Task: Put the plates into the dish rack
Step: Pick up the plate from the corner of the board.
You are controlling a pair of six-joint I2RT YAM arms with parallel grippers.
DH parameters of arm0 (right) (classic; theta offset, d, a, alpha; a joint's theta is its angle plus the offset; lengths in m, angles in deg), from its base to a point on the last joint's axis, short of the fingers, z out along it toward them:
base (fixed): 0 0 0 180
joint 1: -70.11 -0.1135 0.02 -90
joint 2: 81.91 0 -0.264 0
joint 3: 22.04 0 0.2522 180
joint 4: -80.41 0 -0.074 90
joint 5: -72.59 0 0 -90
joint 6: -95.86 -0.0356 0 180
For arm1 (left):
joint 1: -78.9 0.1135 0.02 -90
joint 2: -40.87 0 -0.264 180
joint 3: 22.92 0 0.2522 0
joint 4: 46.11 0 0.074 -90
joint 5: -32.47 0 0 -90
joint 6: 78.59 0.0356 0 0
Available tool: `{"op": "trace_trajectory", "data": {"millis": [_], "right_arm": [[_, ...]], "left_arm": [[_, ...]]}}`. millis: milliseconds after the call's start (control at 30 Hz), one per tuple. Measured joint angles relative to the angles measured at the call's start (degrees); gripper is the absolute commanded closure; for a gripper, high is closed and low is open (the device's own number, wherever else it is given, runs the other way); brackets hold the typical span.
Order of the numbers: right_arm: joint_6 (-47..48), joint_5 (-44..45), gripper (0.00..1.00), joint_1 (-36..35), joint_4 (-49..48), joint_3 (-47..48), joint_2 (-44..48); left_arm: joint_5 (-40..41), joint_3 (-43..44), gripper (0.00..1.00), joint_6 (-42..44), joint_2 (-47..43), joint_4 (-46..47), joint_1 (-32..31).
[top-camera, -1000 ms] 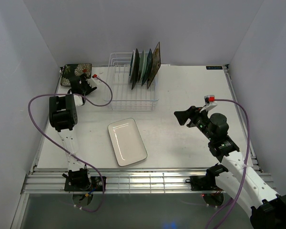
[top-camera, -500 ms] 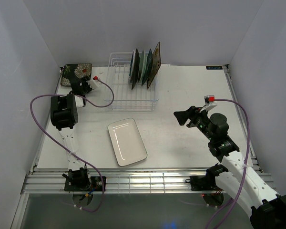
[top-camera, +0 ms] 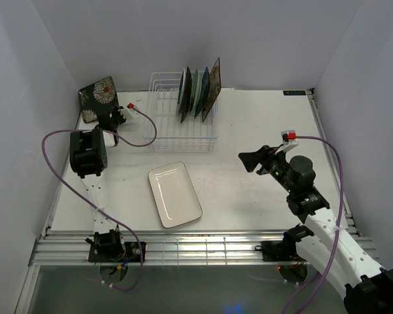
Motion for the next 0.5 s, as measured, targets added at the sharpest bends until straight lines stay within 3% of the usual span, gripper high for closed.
{"op": "trace_trajectory", "data": {"millis": [500], "right_arm": [[-0.39,-0.2,0.27,0.0,-0.63,-1.11,0.55]], "left_arm": [[-1.95,-7.67,1.0,-8.96,-8.98,-2.14,0.09]]}}
